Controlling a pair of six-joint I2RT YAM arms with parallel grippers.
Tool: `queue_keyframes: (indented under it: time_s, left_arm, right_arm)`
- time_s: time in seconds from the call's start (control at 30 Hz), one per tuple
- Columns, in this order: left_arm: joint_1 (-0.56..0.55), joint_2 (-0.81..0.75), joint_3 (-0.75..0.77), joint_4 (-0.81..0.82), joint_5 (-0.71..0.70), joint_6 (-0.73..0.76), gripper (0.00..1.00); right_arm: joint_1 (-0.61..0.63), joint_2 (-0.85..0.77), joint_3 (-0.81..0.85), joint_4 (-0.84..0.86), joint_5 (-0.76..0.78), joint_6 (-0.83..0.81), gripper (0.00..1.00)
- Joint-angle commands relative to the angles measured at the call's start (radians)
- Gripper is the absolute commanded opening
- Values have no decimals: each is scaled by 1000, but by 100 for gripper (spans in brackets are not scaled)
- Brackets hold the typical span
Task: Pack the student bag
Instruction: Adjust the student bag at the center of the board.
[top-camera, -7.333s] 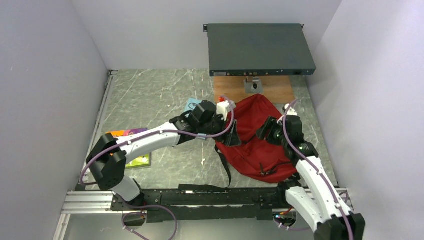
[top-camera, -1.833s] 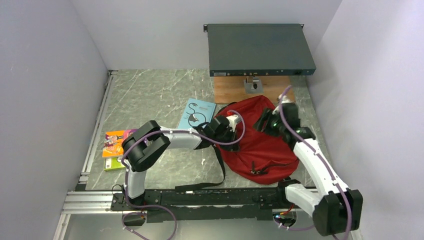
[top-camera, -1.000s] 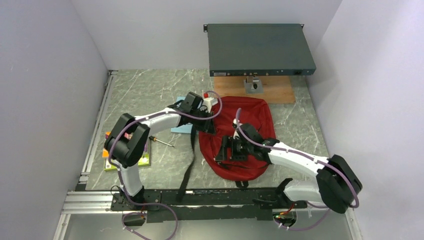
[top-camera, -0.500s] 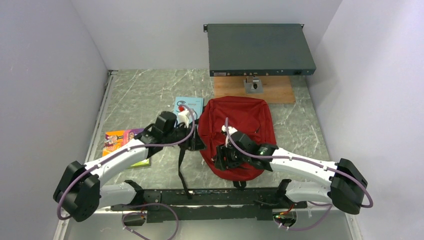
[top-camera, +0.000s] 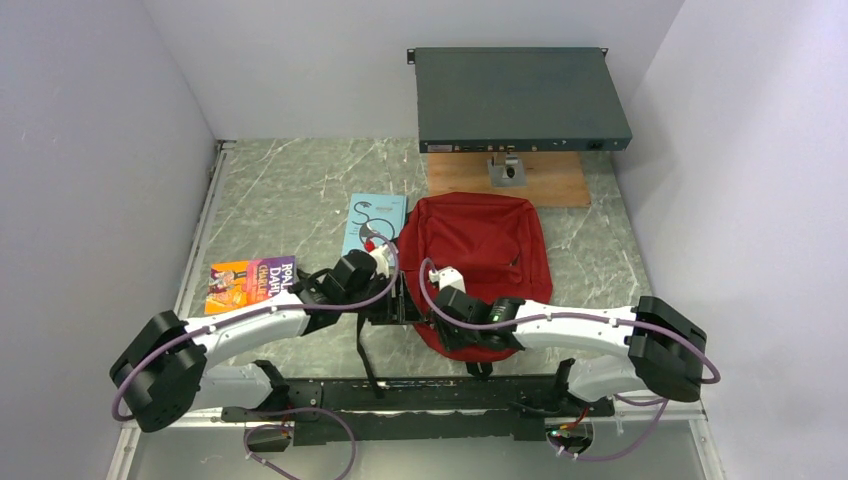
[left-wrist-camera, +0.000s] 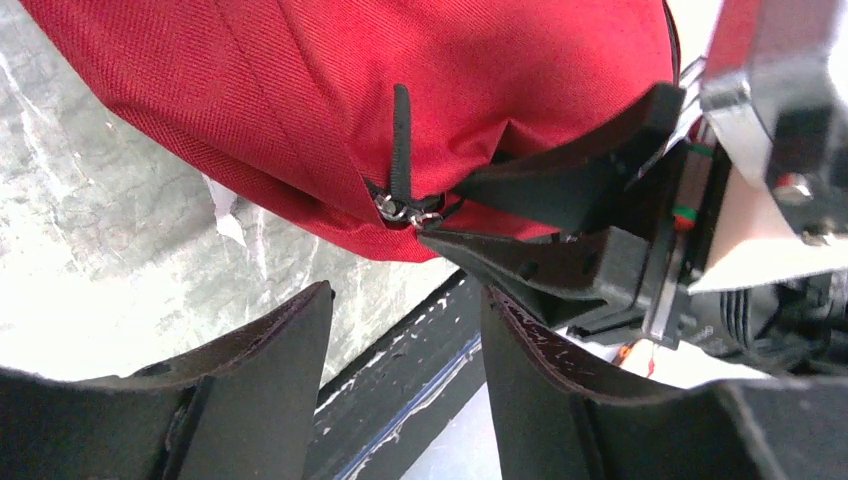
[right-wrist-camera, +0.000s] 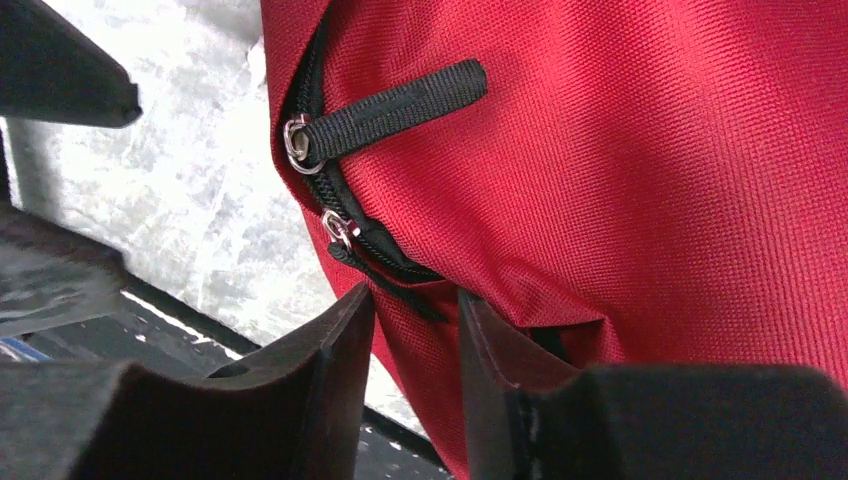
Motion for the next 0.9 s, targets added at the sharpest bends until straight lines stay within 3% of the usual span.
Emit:
queue_keyframes:
  time_s: [0.0,0.1,0.3,0.43,0.57,0.67,0.73,0.87]
  left_arm:
    - [-11,6,-24,97,-84,-131,59]
    - [-12,-7,-48,108,-108,-164,58]
    - [-13,-57,-58,76,-147,-163,60]
    - [-12,-70,-72,76,-157,-170,59]
    - [-13,-78,-87,76,-156,-186,58]
    - [-14,-81,-88,76,-157,-192,58]
    - [-14,-77,-83,76,-156,-195,57]
    - [-14,-34,-68,98,-133,-202,54]
  right_arm:
    - [39,9,63,2,135,26,32]
    - [42,2,65,9,144,27,31]
    - [38,-50,26,91,99,88,58]
    - [3,-78,-26,141,61,191,59]
    - [-59,-75,-75,218,-22,266,44]
    - [-61,-44,-69,217,-6,228,40]
    - [-61,-29,-63,215,-8,202,26]
    - [-55,-37,-51,199,-14,172,8]
